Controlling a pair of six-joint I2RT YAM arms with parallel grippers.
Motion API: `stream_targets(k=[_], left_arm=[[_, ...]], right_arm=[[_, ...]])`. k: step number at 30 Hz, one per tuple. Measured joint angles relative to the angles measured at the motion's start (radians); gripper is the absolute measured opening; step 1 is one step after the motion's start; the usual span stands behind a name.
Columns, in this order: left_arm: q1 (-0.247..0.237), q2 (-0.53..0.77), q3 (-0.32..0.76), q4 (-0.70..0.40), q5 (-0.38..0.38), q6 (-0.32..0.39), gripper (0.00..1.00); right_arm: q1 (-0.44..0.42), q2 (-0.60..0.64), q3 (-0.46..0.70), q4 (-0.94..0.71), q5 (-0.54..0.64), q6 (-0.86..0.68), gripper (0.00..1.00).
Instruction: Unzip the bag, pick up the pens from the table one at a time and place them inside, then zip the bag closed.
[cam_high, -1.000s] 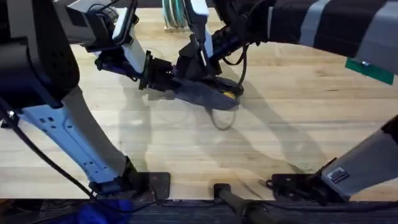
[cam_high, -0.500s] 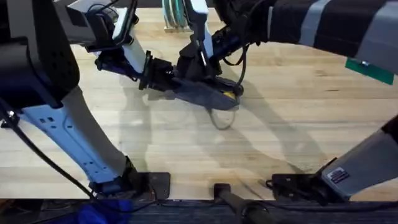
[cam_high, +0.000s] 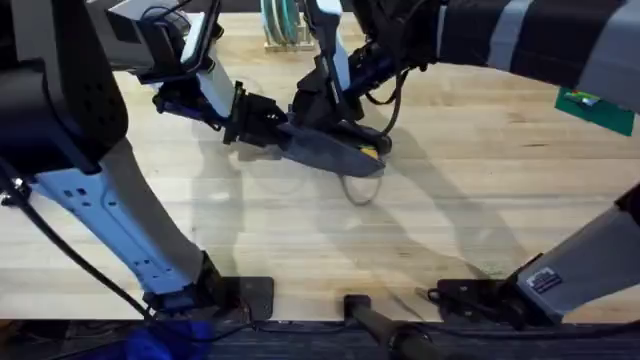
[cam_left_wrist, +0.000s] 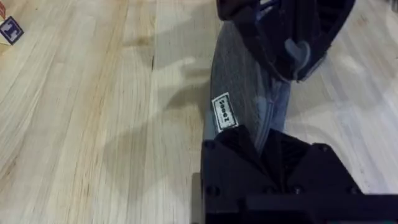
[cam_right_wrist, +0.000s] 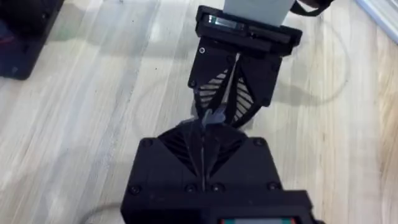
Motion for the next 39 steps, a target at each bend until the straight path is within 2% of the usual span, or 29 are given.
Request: stream_targets(k=[39], left_arm=[[-0.001,0.000,0.000,0.003,0.000,0.000,0.041]], right_arm=[[-0.127,0.000,0.000,-0.230,-0.012,0.003,0.033]])
